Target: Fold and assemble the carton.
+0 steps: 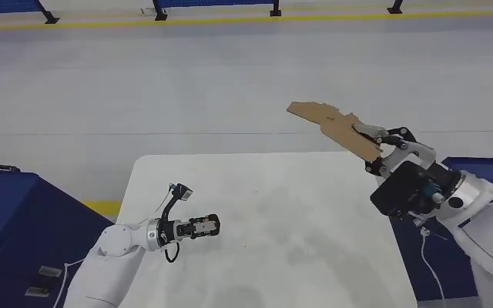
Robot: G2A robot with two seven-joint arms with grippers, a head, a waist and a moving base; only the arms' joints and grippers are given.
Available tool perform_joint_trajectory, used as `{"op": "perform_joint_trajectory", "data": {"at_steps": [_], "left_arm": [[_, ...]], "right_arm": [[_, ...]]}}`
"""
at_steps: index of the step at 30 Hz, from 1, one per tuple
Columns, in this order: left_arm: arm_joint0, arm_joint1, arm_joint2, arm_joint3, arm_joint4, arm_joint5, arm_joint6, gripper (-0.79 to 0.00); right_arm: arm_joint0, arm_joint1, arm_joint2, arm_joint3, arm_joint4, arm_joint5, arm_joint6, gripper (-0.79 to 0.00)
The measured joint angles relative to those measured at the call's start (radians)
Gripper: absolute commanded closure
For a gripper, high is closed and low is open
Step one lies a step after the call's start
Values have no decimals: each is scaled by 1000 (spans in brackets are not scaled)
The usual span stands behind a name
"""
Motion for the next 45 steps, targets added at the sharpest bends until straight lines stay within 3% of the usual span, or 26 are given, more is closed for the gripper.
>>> {"op": "perform_joint_trajectory", "data": {"at_steps": [2, 4, 7, 10, 14, 18, 24, 27, 34, 40, 43, 45], "left_arm": [[0, 0, 0, 0, 0, 0, 0, -785], [0, 0, 0, 0, 0, 0, 0, -785], [0, 0, 0, 0, 0, 0, 0, -785], [0, 0, 0, 0, 0, 0, 0, -785], [0, 0, 0, 0, 0, 0, 0, -785], [0, 0, 0, 0, 0, 0, 0, -785], [0, 0, 0, 0, 0, 0, 0, -785], [0, 0, 0, 0, 0, 0, 0, -785], [0, 0, 0, 0, 0, 0, 0, -785], [0, 0, 0, 0, 0, 0, 0, -785], [0, 0, 0, 0, 0, 0, 0, -785], [0, 0, 0, 0, 0, 0, 0, -785]], "right_arm": [[66, 8, -99, 0, -172, -64, -106, 0], [130, 16, -215, 0, -405, -46, -238, 0], [166, 32, -395, 0, -804, 100, -471, 0], [127, 46, -517, 0, -1117, 250, -635, 0], [74, 55, -569, 0, -1322, 339, -720, 0], [54, 57, -550, 0, -1322, 373, -722, 0], [47, 50, -478, 0, -1155, 404, -696, 0], [34, 39, -411, 0, -894, 384, -649, 0], [-13, 28, -206, 12, -134, 168, -512, 0], [-26, 29, -193, 184, 486, -21, -318, 0], [-17, 31, -200, 199, 660, -43, -250, 0], [-18, 31, -199, 197, 662, -40, -273, 0]]}}
